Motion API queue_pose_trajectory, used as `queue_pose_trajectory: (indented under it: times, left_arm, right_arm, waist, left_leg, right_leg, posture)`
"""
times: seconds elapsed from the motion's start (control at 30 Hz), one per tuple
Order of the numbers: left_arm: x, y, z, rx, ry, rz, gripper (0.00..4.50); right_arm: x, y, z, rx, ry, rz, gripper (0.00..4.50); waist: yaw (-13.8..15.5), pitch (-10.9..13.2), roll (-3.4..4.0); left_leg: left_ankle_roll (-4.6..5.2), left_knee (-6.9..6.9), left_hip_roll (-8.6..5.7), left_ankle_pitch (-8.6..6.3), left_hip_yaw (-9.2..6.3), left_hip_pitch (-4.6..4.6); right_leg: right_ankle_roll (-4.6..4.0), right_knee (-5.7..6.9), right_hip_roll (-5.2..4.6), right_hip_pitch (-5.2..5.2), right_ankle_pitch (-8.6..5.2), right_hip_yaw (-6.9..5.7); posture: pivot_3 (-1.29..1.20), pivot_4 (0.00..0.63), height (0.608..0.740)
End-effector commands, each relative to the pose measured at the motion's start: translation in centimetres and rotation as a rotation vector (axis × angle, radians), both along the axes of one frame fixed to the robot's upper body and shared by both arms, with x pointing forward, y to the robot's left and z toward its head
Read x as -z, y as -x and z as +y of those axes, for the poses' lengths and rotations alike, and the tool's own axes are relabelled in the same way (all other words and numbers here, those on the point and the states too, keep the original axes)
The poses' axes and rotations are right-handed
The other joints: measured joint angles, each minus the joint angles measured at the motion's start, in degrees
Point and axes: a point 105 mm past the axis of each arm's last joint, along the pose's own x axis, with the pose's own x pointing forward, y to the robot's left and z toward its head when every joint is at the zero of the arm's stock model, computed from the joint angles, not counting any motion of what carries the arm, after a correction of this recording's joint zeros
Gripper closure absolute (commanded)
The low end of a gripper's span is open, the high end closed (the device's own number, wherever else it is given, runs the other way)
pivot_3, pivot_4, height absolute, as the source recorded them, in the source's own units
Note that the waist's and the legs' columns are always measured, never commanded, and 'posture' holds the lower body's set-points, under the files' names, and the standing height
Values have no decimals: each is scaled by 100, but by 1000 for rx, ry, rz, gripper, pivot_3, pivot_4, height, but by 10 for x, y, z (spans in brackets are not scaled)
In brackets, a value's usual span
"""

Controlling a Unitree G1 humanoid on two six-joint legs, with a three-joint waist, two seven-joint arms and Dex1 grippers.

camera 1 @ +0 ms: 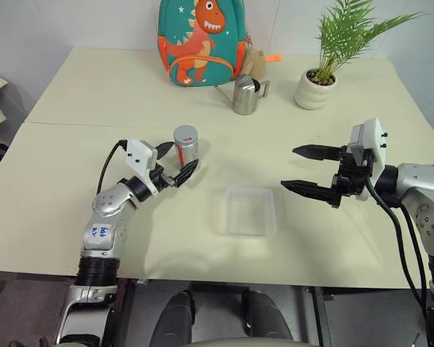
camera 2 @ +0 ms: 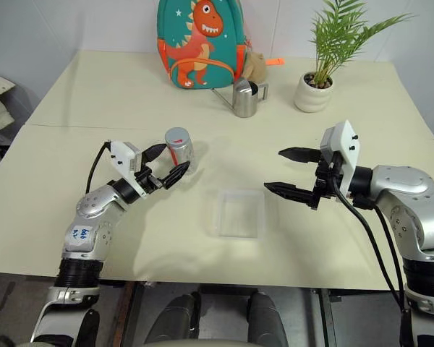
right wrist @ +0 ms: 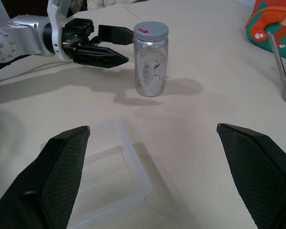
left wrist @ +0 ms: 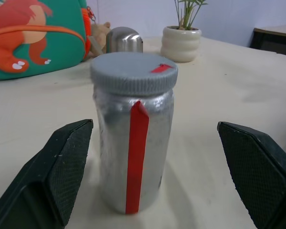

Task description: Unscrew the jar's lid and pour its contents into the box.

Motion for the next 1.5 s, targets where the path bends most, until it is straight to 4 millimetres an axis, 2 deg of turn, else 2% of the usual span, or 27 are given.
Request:
queue_pose_trajectory:
  times: [0.03,0.43,0.53,0.7,0.77,0.97,1.17,1.37,1.5]
  left_arm:
    - [-8,-7,-8,13,-3,-48,44]
    - [-7,-22,-13,0,13,-38,44]
    - [-7,-24,-14,-8,8,-34,647]
    - [-7,-24,-14,-7,11,-33,2245]
    - [-8,-24,-12,-11,13,-36,2655]
    - [-27,-11,-12,108,54,-82,2654]
    - [-54,24,-24,401,48,-132,2654]
    - [-54,37,-27,522,-72,-144,2654]
    - [-59,39,-30,559,-75,-147,2654]
  right_arm:
    - [-10,2,1,-16,2,-53,0]
    - [-11,3,-3,0,10,-59,0]
    - [-11,3,-4,5,12,-60,0]
    - [-11,4,-5,12,10,-65,0]
    - [-12,4,-4,13,6,-69,0]
    - [-25,3,4,20,-22,-123,0]
    - [-46,6,37,36,-120,-196,0]
    - [-59,12,71,74,-196,-226,0]
    - [-65,15,87,96,-239,-211,0]
  waist:
    - [6,0,0]
    - [0,0,0]
    - [4,0,-1]
    - [4,0,-1]
    - [2,0,-1]
    - [-8,0,-1]
    - [-18,0,0]
    - [-14,0,0]
    - [-14,0,0]
  left_leg:
    - [0,0,0,0,0,0]
    - [0,1,-1,0,0,-1]
    - [0,1,-1,0,0,-1]
    - [0,1,-1,0,0,-1]
    - [0,1,-1,0,0,-1]
    - [0,1,-1,0,0,-1]
    - [-1,0,3,1,-1,-1]
    - [-2,0,2,1,-2,-2]
    - [-2,-1,3,1,-5,-3]
  right_leg:
    - [0,1,0,0,0,0]
    - [4,0,1,0,2,0]
    - [4,0,0,0,2,0]
    - [5,0,0,0,3,0]
    - [5,0,0,0,3,0]
    - [5,0,1,-1,3,0]
    - [4,2,4,-3,2,0]
    - [3,2,3,-3,2,1]
    - [0,2,3,-5,1,1]
  posture:
    - [0,150,740]
    - [0,150,740]
    - [0,150,740]
    - [0,150,740]
    - [0,150,740]
    - [0,150,740]
    - [0,150,740]
    - [0,150,740]
    - [0,150,740]
